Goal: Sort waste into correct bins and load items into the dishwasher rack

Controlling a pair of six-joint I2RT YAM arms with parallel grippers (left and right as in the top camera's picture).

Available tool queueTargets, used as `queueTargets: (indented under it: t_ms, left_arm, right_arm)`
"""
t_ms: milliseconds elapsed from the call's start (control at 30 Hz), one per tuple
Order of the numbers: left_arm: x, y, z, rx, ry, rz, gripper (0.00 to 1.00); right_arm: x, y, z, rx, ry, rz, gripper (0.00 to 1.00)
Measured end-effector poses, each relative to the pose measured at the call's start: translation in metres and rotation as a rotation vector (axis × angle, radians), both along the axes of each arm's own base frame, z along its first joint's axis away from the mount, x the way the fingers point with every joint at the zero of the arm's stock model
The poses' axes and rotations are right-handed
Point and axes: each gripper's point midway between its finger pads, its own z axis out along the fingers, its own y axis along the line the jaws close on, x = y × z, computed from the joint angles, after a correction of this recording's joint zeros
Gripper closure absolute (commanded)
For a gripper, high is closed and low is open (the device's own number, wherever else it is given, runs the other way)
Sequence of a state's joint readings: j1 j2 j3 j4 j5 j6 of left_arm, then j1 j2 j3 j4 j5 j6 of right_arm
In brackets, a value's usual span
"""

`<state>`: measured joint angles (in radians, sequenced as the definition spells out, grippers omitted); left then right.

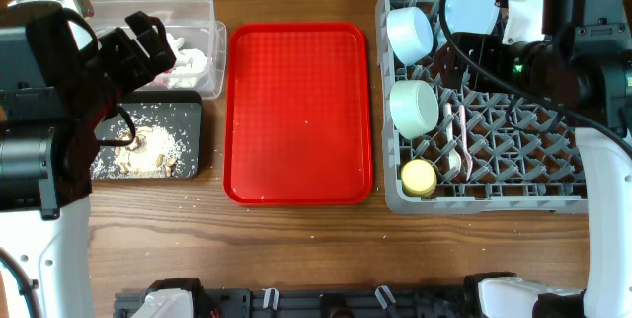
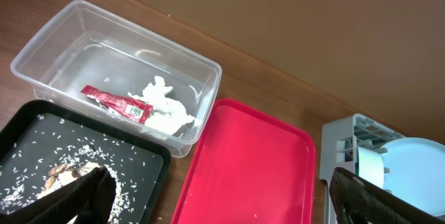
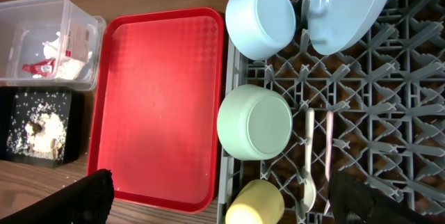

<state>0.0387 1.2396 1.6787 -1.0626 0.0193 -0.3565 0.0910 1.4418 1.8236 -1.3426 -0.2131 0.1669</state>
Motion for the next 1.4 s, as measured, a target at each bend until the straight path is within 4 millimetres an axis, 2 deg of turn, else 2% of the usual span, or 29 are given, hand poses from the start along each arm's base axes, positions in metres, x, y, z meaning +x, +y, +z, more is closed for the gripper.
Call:
queueTargets:
  t_ms: [133,300,433,533,600,767,867,1133,1300,1400]
  left_arm:
    - [0.000,0.000,0.000,0.000,0.000,0.000,0.00]
    - [0.000,0.000,0.000,0.000,0.000,0.000,0.00]
    - [0.000,0.000,0.000,0.000,0.000,0.000,0.00]
    - [0.000,0.000,0.000,0.000,0.001,0.000,0.00]
    - [0.000,0.000,0.000,0.000,0.000,0.000,0.00]
    - [0.000,0.000,0.000,0.000,0.000,0.000,0.00]
    - [0.000,0.000,0.000,0.000,0.000,0.000,0.00]
    - [0.000,0.000,0.000,0.000,0.000,0.000,0.00]
    - [0.000,0.000,0.000,0.000,0.000,0.000,0.00]
    - [0.000,0.000,0.000,0.000,0.000,0.000,0.00]
  right_arm:
    - [0.002,0.000,0.002,-0.002,-0.012,-0.003,0.00]
    - [0.019,-0.001,0.014,-0.020,-0.106,0.016,0.00]
    - [0.048,0.001,0.030,-0.040,-0.295,0.045,0.00]
    - [0.057,0.001,0.033,-0.050,-0.440,0.053,0.00]
    - [0.052,0.001,0.031,-0.053,-0.534,0.055,0.00]
    - [0.020,-0.009,0.028,-0.073,-0.770,0.019,0.00]
    - [0.001,-0.018,0.013,-0.092,-0.869,-0.025,0.00]
    - [-0.042,-0.037,-0.069,-0.116,-1.010,-0.118,0.00]
    - [-0.061,-0.039,-0.111,-0.077,-1.043,-0.145,0.00]
    - [-0.067,-0.040,-0.127,-0.060,-1.033,-0.153,0.00]
